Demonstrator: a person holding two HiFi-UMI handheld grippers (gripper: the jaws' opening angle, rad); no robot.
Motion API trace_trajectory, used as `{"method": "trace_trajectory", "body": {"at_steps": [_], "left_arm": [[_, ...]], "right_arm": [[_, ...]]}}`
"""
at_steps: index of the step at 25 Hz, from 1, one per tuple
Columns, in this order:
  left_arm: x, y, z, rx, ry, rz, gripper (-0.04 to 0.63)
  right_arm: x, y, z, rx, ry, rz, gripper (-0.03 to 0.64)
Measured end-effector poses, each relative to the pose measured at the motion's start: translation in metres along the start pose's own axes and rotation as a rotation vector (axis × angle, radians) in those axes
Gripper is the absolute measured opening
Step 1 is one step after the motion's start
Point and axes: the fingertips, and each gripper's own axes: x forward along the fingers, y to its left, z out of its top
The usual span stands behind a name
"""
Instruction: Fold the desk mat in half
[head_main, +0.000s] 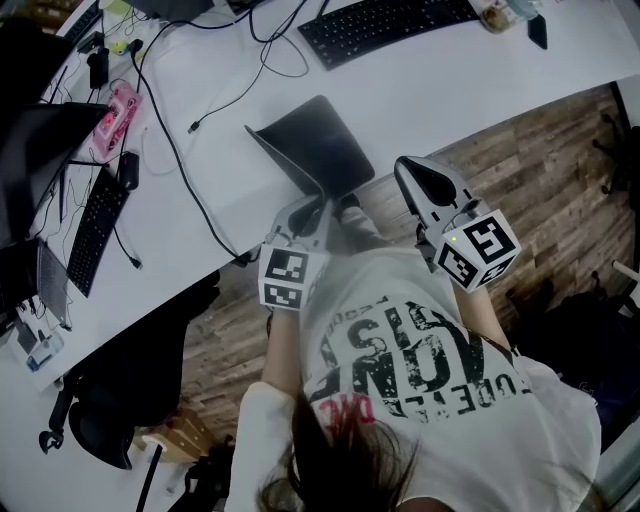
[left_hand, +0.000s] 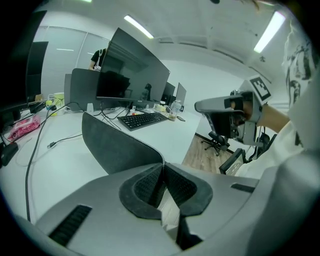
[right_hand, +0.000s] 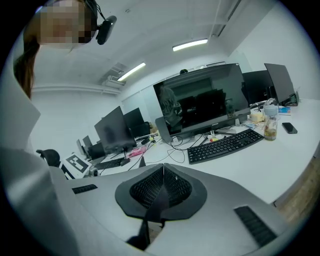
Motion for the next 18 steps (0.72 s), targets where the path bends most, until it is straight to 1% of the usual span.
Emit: {"method": "trace_trajectory", "body": {"at_steps": [18], "left_arm": [[0.026,-0.012,0.008,0.034,0.037,-0.072,0.014]], "right_arm": [[-0.012,-0.025,0.001,0.036,-0.017,-0.067,0.002]]}}
